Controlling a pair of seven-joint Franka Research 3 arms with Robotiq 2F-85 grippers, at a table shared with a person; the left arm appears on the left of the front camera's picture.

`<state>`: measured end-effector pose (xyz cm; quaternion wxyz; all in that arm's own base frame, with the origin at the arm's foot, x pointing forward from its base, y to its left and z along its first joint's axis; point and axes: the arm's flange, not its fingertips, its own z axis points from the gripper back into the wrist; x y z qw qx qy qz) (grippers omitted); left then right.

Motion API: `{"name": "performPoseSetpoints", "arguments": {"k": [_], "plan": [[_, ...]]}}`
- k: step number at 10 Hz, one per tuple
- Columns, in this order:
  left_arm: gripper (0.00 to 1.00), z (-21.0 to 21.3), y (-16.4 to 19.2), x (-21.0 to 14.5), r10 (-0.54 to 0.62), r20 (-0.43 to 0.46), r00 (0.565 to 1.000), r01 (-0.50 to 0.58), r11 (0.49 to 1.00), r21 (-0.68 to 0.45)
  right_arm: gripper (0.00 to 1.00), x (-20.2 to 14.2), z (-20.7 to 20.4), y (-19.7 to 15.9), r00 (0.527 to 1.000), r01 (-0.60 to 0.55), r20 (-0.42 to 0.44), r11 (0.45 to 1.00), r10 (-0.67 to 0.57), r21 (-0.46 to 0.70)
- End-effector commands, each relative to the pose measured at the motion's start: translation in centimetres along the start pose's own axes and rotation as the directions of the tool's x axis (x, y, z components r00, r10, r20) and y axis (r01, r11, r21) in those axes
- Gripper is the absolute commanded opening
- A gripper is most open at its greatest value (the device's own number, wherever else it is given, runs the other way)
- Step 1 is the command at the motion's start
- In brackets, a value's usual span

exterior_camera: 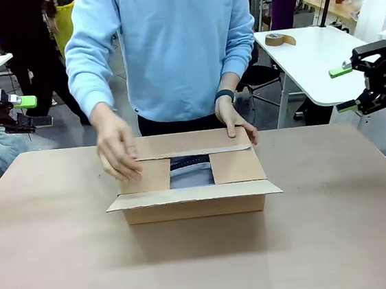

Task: Pack the gift set into the box.
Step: Press and hold the closed box until the human finishes sealing it.

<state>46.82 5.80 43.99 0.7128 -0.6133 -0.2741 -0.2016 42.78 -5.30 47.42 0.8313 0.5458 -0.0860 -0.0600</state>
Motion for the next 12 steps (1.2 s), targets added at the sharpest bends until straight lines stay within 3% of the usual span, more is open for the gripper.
{"name": "performPoseSetpoints", "arguments": {"k": [1,12], "plan": [[1.00,0.12,-0.32,-0.25,0.001,-0.008,1.000,-0.001,1.000,0.002,1.00,-0.12,-0.06,0.20,1.000,0.016,0.003,1.000,-0.016,-0.010],[1.00,0.12,-0.32,-0.25,0.001,-0.008,1.000,-0.001,1.000,0.002,1.00,-0.12,-0.06,0.20,1.000,0.016,0.003,1.000,-0.016,-0.010]]}}
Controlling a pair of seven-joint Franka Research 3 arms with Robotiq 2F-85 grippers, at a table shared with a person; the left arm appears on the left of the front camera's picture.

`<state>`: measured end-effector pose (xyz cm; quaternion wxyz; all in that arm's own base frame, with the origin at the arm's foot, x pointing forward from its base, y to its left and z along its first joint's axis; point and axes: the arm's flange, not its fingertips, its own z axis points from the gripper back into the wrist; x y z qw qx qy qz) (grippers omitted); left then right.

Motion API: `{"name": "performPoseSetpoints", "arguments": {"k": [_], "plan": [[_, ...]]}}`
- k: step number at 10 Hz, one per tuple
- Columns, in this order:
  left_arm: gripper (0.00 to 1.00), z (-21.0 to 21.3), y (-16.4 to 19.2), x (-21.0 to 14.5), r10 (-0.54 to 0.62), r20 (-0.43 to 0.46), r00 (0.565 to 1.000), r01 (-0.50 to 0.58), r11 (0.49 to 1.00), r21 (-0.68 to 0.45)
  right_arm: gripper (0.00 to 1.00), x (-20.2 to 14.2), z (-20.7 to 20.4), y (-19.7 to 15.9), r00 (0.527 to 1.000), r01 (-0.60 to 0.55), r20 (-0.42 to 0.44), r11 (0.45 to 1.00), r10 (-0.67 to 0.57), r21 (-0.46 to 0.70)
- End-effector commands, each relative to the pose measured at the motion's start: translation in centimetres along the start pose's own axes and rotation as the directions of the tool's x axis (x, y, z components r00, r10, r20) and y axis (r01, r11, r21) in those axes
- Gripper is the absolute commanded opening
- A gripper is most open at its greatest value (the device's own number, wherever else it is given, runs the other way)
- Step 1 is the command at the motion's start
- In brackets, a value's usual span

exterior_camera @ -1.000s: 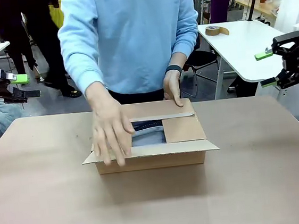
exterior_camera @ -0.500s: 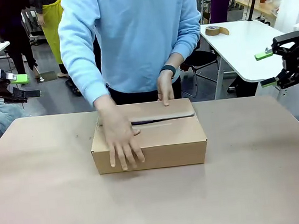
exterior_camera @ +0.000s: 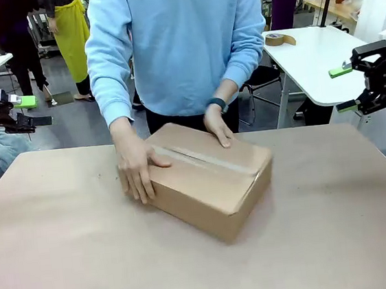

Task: Pack the gift set into the box.
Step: Press and hold the closed box until the human finishes sealing it.

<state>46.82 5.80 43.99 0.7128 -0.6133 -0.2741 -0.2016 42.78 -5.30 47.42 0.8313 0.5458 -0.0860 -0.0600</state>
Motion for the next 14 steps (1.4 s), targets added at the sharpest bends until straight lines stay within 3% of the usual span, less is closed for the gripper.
{"name": "performPoseSetpoints", "arguments": {"k": [1,10,11,12,13,14], "plan": [[1.00,0.1,-0.3,-0.3,0.001,-0.008,1.000,-0.001,1.000,0.002,1.00,-0.1,-0.1,0.2,1.000,0.016,0.003,1.000,-0.016,-0.010],[1.00,0.1,-0.3,-0.3,0.001,-0.008,1.000,-0.001,1.000,0.002,1.00,0.0,0.0,0.0,1.000,0.000,0.000,1.000,0.000,0.000],[1.00,0.0,0.0,0.0,0.000,0.000,1.000,0.000,1.000,0.000,1.00,1.6,-3.3,2.4,0.965,-0.253,-0.096,0.964,0.244,-0.085],[1.00,-5.1,-0.5,2.1,-0.320,-0.070,0.945,0.323,0.946,0.035,1.00,3.0,-8.6,5.5,0.806,-0.577,-0.204,0.815,0.555,-0.060],[1.00,-9.6,-0.6,2.9,-0.529,-0.098,0.843,0.535,0.843,0.059,1.00,3.5,-13.0,7.4,0.698,-0.710,-0.246,0.695,0.673,-0.113],[1.00,-13.0,-0.4,2.8,-0.647,-0.112,0.754,0.653,0.757,0.022,1.00,3.1,-16.6,8.8,0.515,-0.835,-0.260,0.547,0.817,0.067]]}}
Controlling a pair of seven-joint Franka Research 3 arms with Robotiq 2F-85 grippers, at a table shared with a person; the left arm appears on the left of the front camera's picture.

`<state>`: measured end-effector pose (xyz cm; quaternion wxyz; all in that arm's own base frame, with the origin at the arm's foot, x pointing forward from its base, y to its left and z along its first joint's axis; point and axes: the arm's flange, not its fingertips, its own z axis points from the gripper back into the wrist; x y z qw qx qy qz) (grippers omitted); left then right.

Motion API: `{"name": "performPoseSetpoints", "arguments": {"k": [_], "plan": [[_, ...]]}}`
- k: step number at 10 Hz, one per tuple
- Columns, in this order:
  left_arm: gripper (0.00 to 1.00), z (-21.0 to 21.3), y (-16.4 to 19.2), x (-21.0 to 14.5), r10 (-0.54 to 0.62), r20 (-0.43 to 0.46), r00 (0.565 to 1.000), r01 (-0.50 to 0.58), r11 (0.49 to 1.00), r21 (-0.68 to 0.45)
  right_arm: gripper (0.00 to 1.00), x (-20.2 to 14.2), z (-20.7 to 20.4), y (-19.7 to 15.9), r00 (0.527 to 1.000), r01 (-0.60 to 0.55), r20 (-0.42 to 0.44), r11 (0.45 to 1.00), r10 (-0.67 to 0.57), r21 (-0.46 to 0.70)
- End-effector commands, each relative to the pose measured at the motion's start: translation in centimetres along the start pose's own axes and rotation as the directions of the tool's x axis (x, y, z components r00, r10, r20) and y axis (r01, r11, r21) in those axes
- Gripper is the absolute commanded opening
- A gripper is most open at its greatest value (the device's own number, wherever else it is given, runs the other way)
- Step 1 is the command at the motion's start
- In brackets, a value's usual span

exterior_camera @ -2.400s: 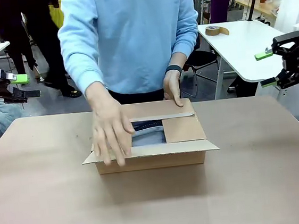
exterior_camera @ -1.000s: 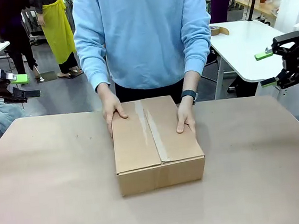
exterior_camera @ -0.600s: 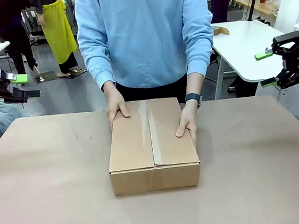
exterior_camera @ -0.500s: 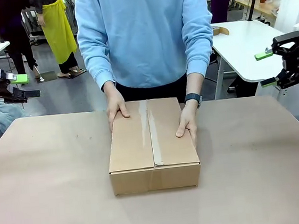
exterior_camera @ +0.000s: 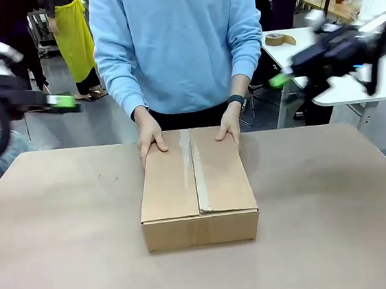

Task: Pack the gift set into the box.
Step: Press and hold the closed box until the human finishes sealing it.

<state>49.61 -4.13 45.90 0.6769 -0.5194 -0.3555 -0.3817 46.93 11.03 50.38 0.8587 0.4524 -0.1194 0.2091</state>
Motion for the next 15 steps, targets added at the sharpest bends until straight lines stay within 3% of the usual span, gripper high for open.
{"name": "performPoseSetpoints", "arguments": {"k": [1,2,3,4,5,6,7,8,9,10,11,12,15], "plan": [[1.00,-6.7,0.7,-0.6,-0.429,0.020,0.903,0.427,0.901,0.077,1.00,3.0,-4.9,-0.1,0.725,-0.688,0.010,0.724,0.689,0.050],[1.00,-9.2,0.2,-1.4,-0.531,0.039,0.846,0.529,0.847,0.054,1.00,3.1,-7.0,0.5,0.559,-0.827,0.062,0.550,0.827,0.111],[1.00,-10.4,-0.6,-2.0,-0.591,0.028,0.806,0.590,0.807,0.037,1.00,3.0,-8.2,0.2,0.505,-0.862,0.135,0.491,0.852,0.127],[1.00,-10.6,-0.8,-2.0,-0.573,0.017,0.820,0.573,0.820,-0.003,1.00,2.2,-8.7,-0.1,0.487,-0.870,0.189,0.455,0.853,0.187],[1.00,-9.4,-0.3,-1.5,-0.485,0.024,0.874,0.486,0.874,-0.018,1.00,1.4,-8.2,-0.8,0.538,-0.829,0.108,0.502,0.836,0.247],[1.00,-12.1,-0.9,-0.7,-0.544,-0.028,0.838,0.545,0.839,0.007,1.00,3.5,-9.5,2.0,0.799,-0.596,-0.070,0.802,0.597,0.033],[1.00,-12.1,-0.9,-0.7,-0.544,-0.028,0.838,0.545,0.839,0.007,1.00,3.5,-9.5,2.0,0.799,-0.596,-0.070,0.802,0.597,0.033],[1.00,-12.1,-0.9,-0.7,-0.544,-0.028,0.838,0.545,0.839,0.007,1.00,3.0,-9.0,0.8,0.699,-0.711,-0.029,0.698,0.715,0.080],[1.00,-11.6,-0.6,-1.3,-0.546,-0.018,0.838,0.546,0.838,0.000,1.00,3.6,-10.9,2.1,0.374,-0.927,0.045,0.371,0.926,0.060],[1.00,-12.5,-0.3,-2.9,-0.538,0.026,0.843,0.539,0.841,-0.053,1.00,2.5,-11.8,1.1,0.168,-0.985,0.114,0.171,0.979,-0.019],[1.00,-12.5,0.0,-4.5,-0.551,0.056,0.832,0.554,0.831,-0.052,1.00,0.9,-12.1,-0.7,0.112,-0.992,0.192,0.120,0.975,-0.030],[1.00,-12.6,-0.1,-5.9,-0.548,0.135,0.825,0.559,0.827,-0.060,1.00,-0.4,-12.7,-2.1,0.101,-0.992,0.219,0.114,0.970,-0.050],[1.00,-15.4,0.6,-9.5,-0.612,0.117,0.782,0.621,0.781,-0.071,1.00,-1.6,-16.0,-4.8,0.265,-0.964,0.214,0.264,0.940,0.034]]}}
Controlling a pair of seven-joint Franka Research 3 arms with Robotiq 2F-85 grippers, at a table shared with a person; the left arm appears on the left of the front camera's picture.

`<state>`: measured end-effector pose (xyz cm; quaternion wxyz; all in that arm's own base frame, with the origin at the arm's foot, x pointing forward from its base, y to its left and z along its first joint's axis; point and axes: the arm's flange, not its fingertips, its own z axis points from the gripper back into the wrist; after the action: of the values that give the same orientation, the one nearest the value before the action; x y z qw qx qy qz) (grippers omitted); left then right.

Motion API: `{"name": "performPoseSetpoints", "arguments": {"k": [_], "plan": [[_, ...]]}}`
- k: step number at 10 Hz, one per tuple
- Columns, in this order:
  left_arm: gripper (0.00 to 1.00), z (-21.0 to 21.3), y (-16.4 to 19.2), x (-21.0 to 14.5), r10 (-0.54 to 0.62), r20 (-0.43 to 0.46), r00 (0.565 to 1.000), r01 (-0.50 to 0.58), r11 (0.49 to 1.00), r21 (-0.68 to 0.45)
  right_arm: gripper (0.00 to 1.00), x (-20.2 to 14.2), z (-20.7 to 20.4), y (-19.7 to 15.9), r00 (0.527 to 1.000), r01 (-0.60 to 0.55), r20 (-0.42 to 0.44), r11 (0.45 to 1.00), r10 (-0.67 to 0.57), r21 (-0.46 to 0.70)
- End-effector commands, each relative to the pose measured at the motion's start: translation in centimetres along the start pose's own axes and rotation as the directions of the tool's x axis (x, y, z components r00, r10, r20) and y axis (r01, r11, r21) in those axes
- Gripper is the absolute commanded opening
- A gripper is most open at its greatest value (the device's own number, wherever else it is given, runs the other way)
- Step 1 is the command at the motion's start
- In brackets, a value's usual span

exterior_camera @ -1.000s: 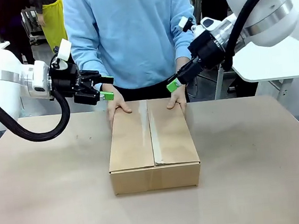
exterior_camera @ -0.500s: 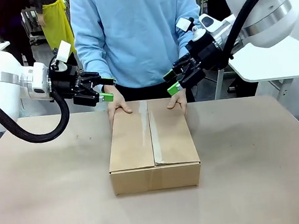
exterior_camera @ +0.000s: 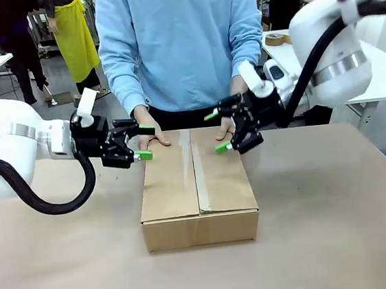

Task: Pack the gift set into the box.
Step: Press and hold the closed box until the human finishes sealing it.

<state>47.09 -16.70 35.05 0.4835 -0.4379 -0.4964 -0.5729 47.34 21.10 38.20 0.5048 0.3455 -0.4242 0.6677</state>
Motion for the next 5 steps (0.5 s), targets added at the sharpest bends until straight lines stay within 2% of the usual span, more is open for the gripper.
{"name": "performPoseSetpoints", "arguments": {"k": [1,2,3,5], "plan": [[1.00,-2.2,0.2,-2.2,-0.017,0.024,1.000,0.017,0.999,-0.033,1.00,-1.6,-1.3,-0.5,0.996,0.094,-0.006,0.994,-0.094,0.059],[1.00,-3.4,0.2,-3.6,-0.001,-0.044,0.999,-0.001,0.998,-0.057,1.00,-2.3,-1.5,-0.4,0.990,0.138,-0.008,0.988,-0.138,0.072],[1.00,-4.0,0.2,-4.5,0.015,-0.061,0.998,-0.020,0.996,-0.088,1.00,-3.0,-1.5,-0.4,0.987,0.160,-0.027,0.985,-0.159,0.067],[1.00,-4.2,1.0,-5.5,0.035,-0.123,0.992,-0.042,0.998,-0.056,1.00,-4.7,-1.3,-0.2,0.974,0.226,-0.050,0.970,-0.223,0.087]]}}
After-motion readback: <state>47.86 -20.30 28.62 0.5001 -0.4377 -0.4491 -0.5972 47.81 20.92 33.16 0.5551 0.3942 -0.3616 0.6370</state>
